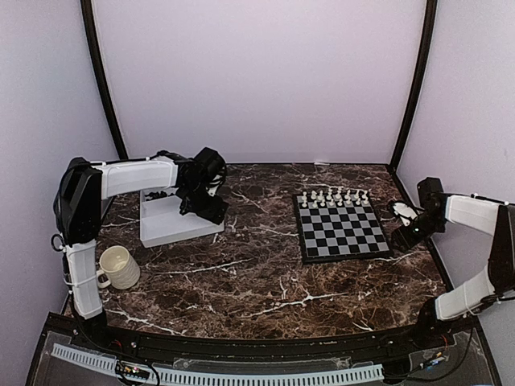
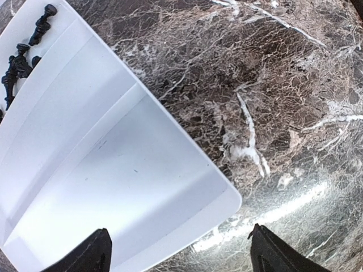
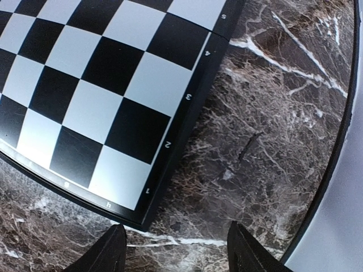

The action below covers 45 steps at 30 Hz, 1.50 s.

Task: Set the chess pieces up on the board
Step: Move the chessboard to the center of the board, then move the storage box to the center of the board.

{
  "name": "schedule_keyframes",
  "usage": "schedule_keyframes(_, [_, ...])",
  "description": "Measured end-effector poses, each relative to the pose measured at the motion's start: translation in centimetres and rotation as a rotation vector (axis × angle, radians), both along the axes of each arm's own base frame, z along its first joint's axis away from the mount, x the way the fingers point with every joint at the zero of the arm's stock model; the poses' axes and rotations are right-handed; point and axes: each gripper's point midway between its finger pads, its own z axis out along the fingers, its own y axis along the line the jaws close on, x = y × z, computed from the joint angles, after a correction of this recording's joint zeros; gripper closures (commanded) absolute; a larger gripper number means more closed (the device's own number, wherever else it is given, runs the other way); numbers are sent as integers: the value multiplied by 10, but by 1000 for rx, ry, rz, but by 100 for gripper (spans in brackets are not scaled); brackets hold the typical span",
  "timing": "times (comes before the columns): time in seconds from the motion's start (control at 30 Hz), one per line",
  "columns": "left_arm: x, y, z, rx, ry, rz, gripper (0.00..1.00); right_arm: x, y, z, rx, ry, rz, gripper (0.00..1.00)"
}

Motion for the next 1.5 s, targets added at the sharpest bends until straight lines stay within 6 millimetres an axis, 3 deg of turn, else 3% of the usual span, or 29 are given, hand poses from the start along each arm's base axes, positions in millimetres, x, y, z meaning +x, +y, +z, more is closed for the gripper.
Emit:
schedule_keyframes(0.13, [3, -5, -13, -2, 33, 7, 14, 0, 9, -1, 14, 2, 18, 38])
schedule_keyframes(0.33, [-15, -2, -35, 16, 122, -11, 13, 0, 13, -2, 16, 9, 34, 38])
schedule_keyframes(0.5, [-42, 18, -60, 82, 201, -20, 14, 0, 16, -6, 21, 21, 43, 38])
schedule_keyframes(0.77, [-90, 24, -62, 67, 285, -87, 16, 2, 25, -8, 33, 30, 69, 38])
schedule_keyframes(0.83, [-112, 14, -60, 59, 302, -147, 16, 4, 25, -7, 34, 30, 71, 38])
schedule_keyframes(1.03, [-180, -41, -59, 32, 335, -375, 17, 11, 27, -7, 38, 31, 78, 39])
schedule_keyframes(1.13, [-208, -58, -62, 20, 354, -452, 18, 13, 29, -7, 40, 31, 83, 39])
schedule_keyframes(1.33, [-240, -79, -61, -5, 358, -539, 18, 17, 30, -4, 43, 27, 86, 39])
schedule_keyframes(1.5, [-254, -82, -55, -10, 352, -580, 18, 18, 32, -1, 56, 23, 91, 39])
